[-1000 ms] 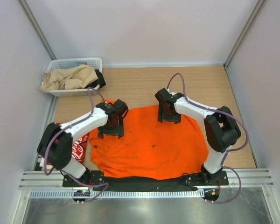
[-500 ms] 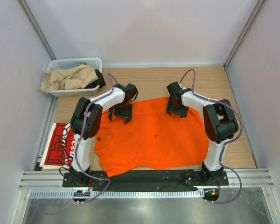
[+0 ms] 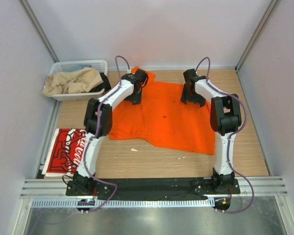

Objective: Fold and stack the t-shirts
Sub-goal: Flatten the tshirt out, then fold the tshirt

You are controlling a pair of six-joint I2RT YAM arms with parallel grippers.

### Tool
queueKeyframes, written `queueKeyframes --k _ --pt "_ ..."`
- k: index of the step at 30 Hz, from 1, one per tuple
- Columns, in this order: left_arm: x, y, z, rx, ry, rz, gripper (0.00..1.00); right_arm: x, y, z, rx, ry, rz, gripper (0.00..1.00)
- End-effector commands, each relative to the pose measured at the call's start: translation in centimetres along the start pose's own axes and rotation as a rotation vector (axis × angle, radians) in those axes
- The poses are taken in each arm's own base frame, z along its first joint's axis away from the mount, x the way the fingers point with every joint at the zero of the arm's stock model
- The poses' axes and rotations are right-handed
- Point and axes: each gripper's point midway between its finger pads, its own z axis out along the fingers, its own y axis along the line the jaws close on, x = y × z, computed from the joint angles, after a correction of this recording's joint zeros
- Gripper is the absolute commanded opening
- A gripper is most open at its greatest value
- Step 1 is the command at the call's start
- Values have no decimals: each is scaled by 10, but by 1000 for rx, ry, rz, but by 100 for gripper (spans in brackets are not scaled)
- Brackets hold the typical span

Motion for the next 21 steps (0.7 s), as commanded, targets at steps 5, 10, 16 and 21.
queueKeyframes --k 5,10,16,21 --pt "55 66 -107 115 -57 -128 88 19 -38 -104 -72 -37 12 89" --pt "121 72 -123 264 11 -247 69 78 -55 -123 -178 -8 177 69" --pt "166 75 -89 351 126 -424 77 136 -90 -122 -209 44 382 52" --pt "185 77 -64 380 196 -526 78 180 -108 -112 -219 111 529 45"
